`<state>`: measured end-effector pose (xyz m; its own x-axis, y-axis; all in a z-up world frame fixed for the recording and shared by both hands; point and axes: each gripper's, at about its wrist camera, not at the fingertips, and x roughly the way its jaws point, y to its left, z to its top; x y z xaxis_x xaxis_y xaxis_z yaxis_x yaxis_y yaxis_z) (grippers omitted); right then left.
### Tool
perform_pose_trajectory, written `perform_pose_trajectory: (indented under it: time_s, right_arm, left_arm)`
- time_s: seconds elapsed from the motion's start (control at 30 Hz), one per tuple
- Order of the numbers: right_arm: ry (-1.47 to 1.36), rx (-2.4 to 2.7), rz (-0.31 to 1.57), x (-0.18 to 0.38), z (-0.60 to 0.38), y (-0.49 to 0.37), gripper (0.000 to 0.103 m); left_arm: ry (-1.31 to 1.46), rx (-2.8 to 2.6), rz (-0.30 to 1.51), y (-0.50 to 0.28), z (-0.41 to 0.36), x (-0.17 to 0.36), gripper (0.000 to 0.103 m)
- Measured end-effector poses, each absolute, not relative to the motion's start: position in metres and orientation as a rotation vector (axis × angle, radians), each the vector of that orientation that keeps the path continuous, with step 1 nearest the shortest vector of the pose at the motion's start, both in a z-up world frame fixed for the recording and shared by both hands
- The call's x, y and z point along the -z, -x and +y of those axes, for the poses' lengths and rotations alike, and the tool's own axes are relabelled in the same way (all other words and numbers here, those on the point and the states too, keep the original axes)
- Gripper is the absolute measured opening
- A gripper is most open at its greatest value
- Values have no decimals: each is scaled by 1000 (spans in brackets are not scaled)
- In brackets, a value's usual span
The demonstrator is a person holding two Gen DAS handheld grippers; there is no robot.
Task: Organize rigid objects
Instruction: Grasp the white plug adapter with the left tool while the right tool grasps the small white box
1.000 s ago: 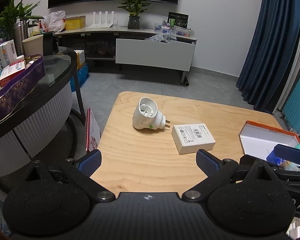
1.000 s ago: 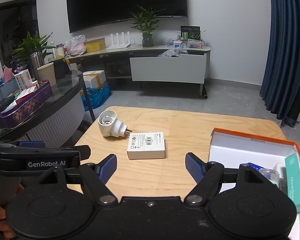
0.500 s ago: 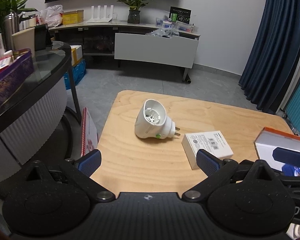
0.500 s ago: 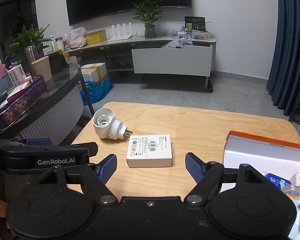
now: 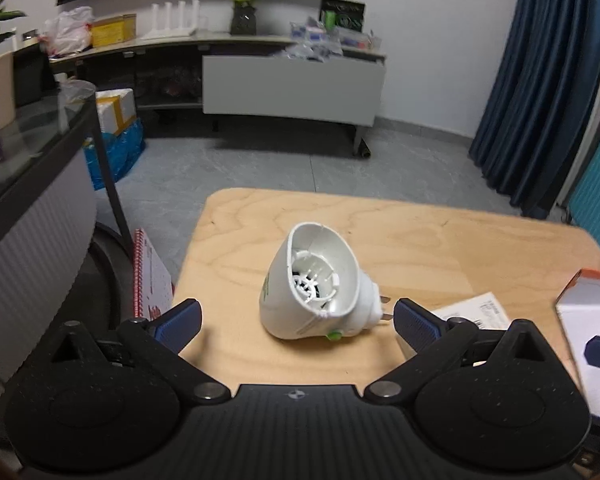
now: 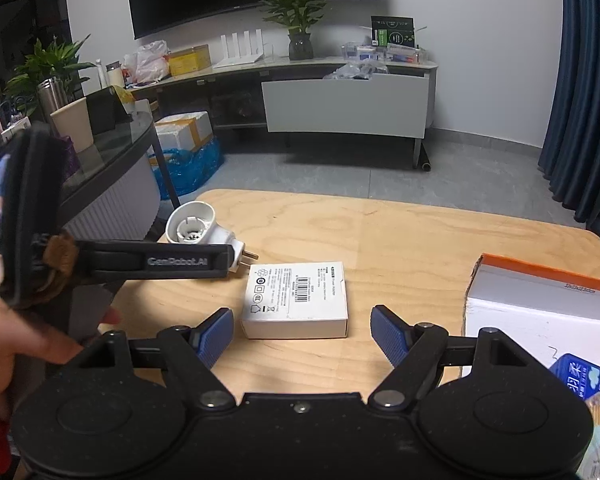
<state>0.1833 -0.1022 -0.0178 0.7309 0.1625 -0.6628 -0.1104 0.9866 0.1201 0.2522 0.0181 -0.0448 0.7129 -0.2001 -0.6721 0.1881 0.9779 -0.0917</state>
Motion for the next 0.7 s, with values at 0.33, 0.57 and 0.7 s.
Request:
perform_pose_trajectory:
  time_s: [0.33, 0.57, 0.7]
  right_arm:
    - [-58, -151, 759, 34, -95, -205, 89]
    - [-50, -168, 778, 42, -91, -222, 90]
    - [-30, -173, 780, 44, -87, -232, 93]
  left_arm:
    - [28, 243, 692, -266, 17, 59, 101]
    - [44, 262, 669, -260, 17, 54, 73]
    - [91, 226, 681, -251, 26, 50, 73]
